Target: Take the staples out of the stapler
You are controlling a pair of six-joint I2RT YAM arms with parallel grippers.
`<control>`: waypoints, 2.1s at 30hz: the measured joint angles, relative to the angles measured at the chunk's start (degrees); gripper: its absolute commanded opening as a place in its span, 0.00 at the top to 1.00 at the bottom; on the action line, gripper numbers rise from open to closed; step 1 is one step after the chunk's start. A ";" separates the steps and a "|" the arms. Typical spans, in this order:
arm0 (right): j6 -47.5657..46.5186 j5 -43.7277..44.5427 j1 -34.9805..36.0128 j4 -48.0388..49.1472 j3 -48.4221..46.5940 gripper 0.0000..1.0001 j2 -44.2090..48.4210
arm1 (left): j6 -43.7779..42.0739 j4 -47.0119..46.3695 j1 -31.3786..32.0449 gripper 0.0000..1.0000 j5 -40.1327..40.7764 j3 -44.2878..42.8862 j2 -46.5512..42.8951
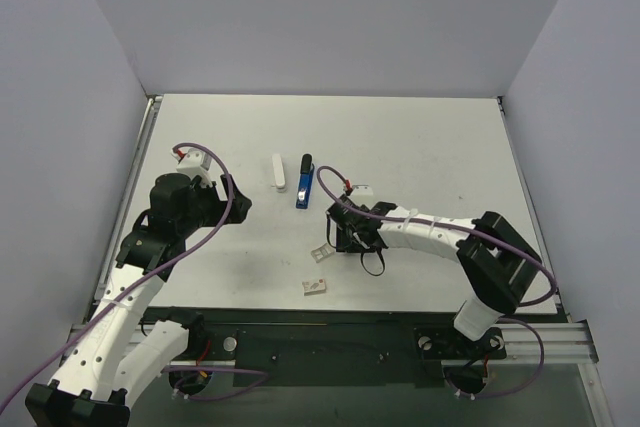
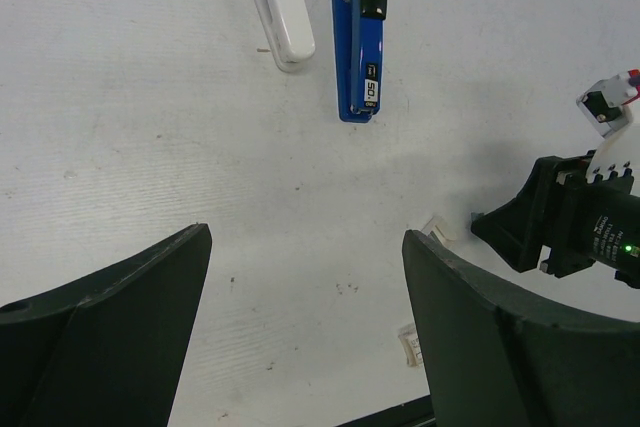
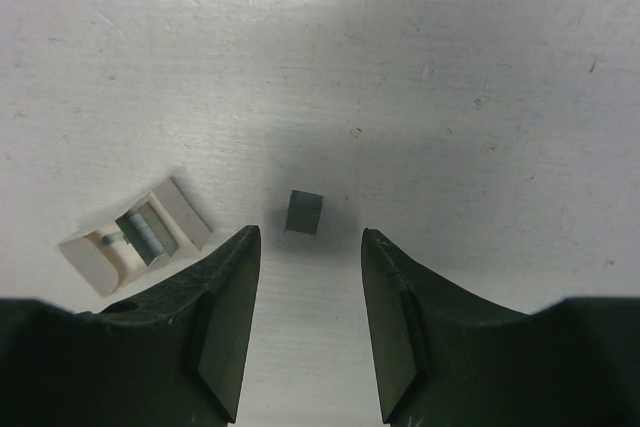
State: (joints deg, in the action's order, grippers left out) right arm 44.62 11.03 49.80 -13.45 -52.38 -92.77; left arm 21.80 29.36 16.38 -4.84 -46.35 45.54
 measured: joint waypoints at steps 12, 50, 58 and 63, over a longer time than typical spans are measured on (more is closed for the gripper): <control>2.78 0.17 -0.33 -1.97 -1.81 0.61 -3.91 | 0.00 -0.02 0.00 0.12 -0.15 0.00 0.00; -2.60 3.63 2.05 -6.40 -10.19 0.95 -2.12 | 0.00 0.00 -0.04 0.12 -0.17 0.00 -0.37; -8.22 0.52 4.28 -5.95 -11.67 0.95 -2.54 | 0.00 0.00 -0.11 0.12 -0.17 0.00 -0.37; -11.87 -2.93 4.96 -5.05 -12.70 0.95 -4.09 | 0.00 0.00 -0.15 0.12 -0.17 0.00 -0.37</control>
State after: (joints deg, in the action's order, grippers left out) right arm 32.75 8.10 54.76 -18.50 -65.08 -96.86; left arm 21.80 29.36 16.23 -5.02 -46.35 45.17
